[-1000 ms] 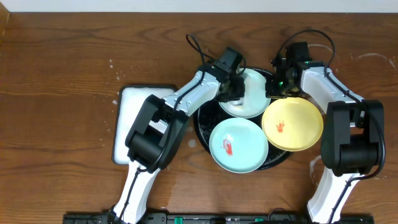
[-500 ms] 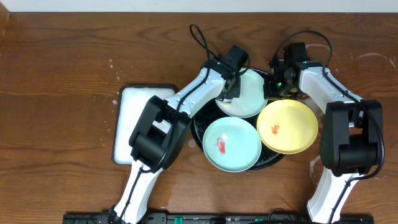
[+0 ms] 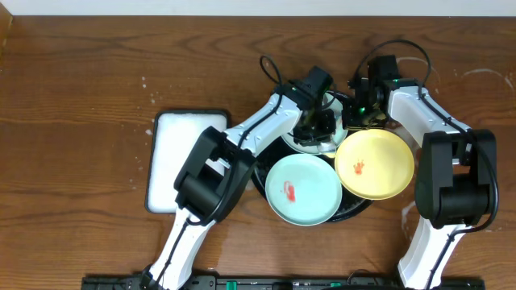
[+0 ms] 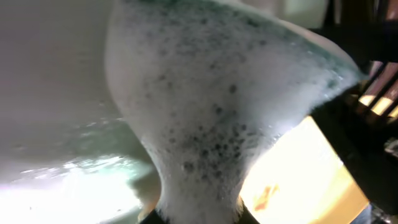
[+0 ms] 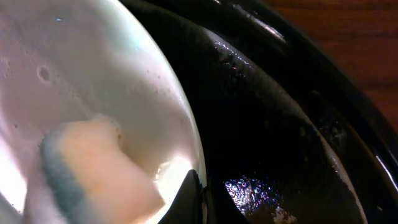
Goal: Clean dirty plates on tray and stack at the side
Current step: 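Scrub the pale green plate with the sponge while the right gripper holds it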
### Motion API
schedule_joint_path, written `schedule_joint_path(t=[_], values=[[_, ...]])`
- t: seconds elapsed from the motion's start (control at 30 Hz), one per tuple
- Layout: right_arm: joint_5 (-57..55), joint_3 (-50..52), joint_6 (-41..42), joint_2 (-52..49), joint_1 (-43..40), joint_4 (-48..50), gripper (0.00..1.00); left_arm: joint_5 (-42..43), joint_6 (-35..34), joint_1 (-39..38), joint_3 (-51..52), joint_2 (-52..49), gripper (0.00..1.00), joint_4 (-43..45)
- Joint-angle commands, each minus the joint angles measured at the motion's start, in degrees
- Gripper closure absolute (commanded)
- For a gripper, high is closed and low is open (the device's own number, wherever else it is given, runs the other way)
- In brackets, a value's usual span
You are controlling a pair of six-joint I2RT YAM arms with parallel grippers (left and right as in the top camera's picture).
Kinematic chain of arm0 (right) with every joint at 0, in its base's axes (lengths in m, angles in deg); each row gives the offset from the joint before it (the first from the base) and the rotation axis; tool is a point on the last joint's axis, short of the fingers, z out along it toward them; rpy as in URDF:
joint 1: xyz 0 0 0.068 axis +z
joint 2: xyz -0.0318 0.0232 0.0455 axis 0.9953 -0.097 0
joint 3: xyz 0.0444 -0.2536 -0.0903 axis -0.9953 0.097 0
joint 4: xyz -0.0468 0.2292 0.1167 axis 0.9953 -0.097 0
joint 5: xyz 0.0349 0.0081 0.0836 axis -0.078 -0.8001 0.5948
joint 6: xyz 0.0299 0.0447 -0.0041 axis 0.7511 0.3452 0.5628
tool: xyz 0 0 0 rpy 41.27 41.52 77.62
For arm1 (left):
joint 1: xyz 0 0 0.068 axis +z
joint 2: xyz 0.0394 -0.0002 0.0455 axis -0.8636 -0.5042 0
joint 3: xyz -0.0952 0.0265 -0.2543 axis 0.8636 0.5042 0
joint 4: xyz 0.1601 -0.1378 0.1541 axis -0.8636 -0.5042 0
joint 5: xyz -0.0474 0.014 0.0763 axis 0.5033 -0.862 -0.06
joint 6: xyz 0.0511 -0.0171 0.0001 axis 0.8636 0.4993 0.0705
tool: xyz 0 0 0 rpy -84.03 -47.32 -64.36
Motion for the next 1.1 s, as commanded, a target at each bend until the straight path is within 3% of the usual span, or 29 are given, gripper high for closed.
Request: schedule_joint_path(t=[0.0, 0.27, 0.4, 0.77, 1.07], values=[[-1.88, 0.70, -1.88, -1.86, 0.28, -0.94, 0.99, -3.78, -1.62, 4.92, -0.13, -1.70, 0.92, -2.62], [-1.88, 0.70, -1.88, -1.86, 0.28, -1.16, 0.99, -12.94, -0.92, 15.63, -0.15, -1.70, 0.92, -3.52], [-1.88, 0.70, -1.88, -1.86, 0.28, -1.22, 0.99, -13.31, -0.92, 17.11, -0.15, -1.70, 0.93, -2.45], [-1.88, 0.70, -1.88, -1.86, 0.28, -1.84, 0.99, -13.77, -0.98, 5.66, -0.02, -1.70, 0.92, 7.96], [-1.88, 0.70, -1.88, -1.86, 0.28, -1.97, 0.99, -13.35, -3.32, 2.16, -0.02, -1.70, 0.92, 7.87]])
